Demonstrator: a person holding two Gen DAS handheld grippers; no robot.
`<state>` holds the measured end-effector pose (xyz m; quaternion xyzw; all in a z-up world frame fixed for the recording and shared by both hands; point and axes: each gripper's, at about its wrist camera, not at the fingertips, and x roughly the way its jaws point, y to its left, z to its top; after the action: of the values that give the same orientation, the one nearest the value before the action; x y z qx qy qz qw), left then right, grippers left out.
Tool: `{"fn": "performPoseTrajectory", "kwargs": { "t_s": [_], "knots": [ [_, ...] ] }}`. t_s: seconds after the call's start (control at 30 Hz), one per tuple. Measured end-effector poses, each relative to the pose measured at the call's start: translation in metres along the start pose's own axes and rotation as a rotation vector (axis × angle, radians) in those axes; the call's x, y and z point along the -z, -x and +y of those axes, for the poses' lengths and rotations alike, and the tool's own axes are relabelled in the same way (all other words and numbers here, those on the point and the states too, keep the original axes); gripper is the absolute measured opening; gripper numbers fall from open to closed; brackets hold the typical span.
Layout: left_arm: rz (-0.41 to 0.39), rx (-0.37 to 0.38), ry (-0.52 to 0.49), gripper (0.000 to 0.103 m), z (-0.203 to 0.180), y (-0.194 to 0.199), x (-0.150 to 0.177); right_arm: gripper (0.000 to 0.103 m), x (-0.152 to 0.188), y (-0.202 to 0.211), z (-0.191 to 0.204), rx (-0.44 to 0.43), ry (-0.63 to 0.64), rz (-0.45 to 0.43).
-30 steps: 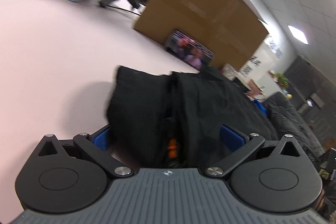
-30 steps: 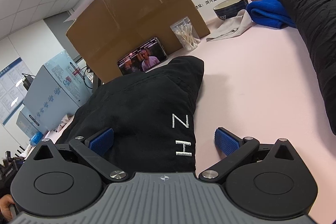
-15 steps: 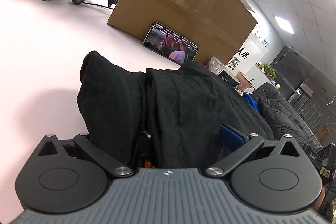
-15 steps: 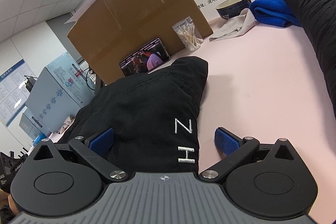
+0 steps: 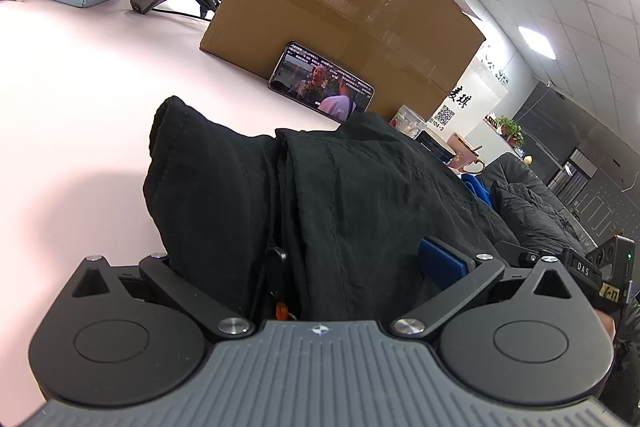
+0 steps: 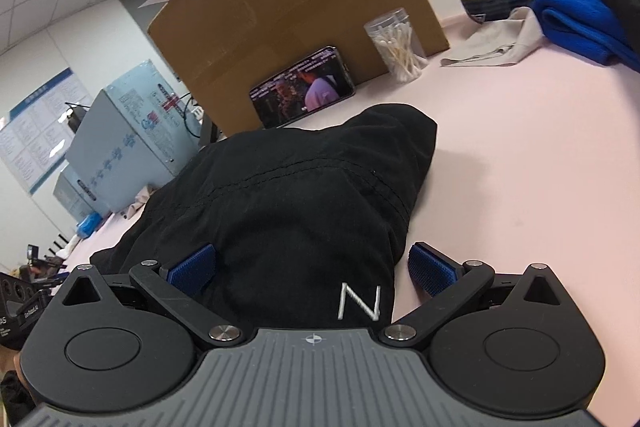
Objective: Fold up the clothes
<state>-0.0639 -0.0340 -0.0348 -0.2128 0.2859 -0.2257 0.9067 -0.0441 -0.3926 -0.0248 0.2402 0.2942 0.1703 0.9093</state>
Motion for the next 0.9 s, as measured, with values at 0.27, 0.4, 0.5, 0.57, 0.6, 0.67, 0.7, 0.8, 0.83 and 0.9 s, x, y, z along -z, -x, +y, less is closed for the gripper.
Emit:
{"fn": "performPoseTrajectory", "kwargs": {
  "t_s": [0.27,0.4,0.5,0.57,0.6,0.67,0.7,0.8,0.83,0.9],
  "knots": [
    [-0.006,-0.002,-0.003,0.103,0.000,0.001,0.001,0.103,0.005,0.003,0.004,-0.018,-0.009,-0.025],
    [-0.012,0.012,0.014,0.103,0.003,0.002,0.002,0.103,0.008,0.004,0.009,-0.021,-0.009,-0.031],
    [-0.014,0.018,0.021,0.103,0.005,0.003,0.002,0.103,0.007,0.003,0.010,-0.024,-0.015,-0.033],
    [-0.016,0.020,0.023,0.103,0.005,0.003,0.002,0.103,0.005,0.004,0.004,-0.022,-0.015,-0.029],
    [-0.016,0.021,0.024,0.103,0.005,0.003,0.002,0.103,0.005,0.005,0.003,-0.023,-0.016,-0.028],
    [-0.016,0.021,0.024,0.103,0.005,0.003,0.002,0.103,0.005,0.003,0.006,-0.021,-0.016,-0.029],
    [-0.017,0.021,0.024,0.103,0.005,0.003,0.002,0.103,0.006,0.003,0.007,-0.021,-0.016,-0.029],
    [-0.017,0.022,0.024,0.103,0.004,0.003,0.002,0.103,0.005,0.004,0.005,-0.020,-0.016,-0.027],
    [-0.017,0.022,0.024,0.103,0.004,0.003,0.002,0.103,0.004,0.005,0.003,-0.020,-0.016,-0.027],
    [-0.017,0.022,0.024,0.103,0.004,0.003,0.002,0.103,0.005,0.005,0.003,-0.020,-0.016,-0.027]
  ]
}}
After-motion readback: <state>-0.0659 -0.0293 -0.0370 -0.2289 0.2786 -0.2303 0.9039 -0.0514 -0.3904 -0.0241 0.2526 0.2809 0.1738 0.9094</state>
